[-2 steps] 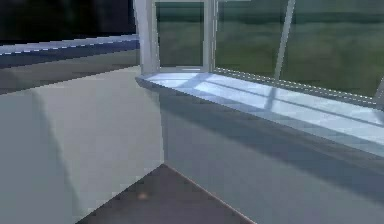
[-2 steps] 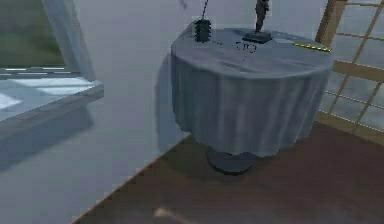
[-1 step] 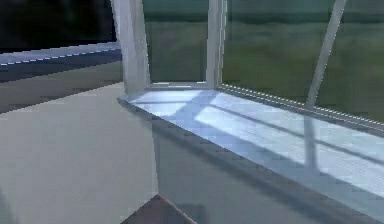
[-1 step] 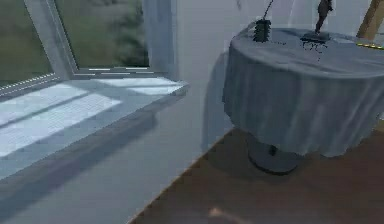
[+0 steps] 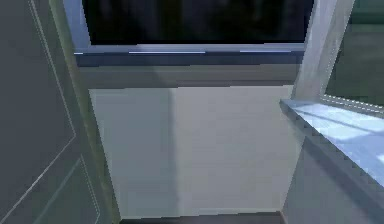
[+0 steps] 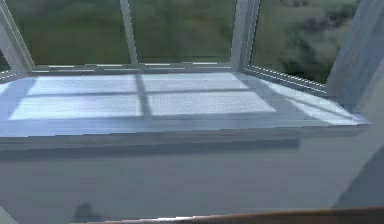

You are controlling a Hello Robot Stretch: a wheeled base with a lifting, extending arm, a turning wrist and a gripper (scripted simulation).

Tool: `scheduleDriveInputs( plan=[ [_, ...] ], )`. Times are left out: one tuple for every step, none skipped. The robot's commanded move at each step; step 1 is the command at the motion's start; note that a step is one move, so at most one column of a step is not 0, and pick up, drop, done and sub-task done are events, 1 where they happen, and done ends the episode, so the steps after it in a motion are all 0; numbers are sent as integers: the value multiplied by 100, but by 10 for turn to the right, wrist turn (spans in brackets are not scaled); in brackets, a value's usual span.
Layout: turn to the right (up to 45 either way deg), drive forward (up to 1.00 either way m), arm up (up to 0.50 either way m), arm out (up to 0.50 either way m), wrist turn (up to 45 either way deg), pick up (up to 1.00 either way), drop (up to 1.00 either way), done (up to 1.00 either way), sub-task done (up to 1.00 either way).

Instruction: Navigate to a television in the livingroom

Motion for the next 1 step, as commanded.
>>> scheduleDriveInputs(
  plan=[
    [-150,0,0,0,0,0,0,0,0]
  ],
)
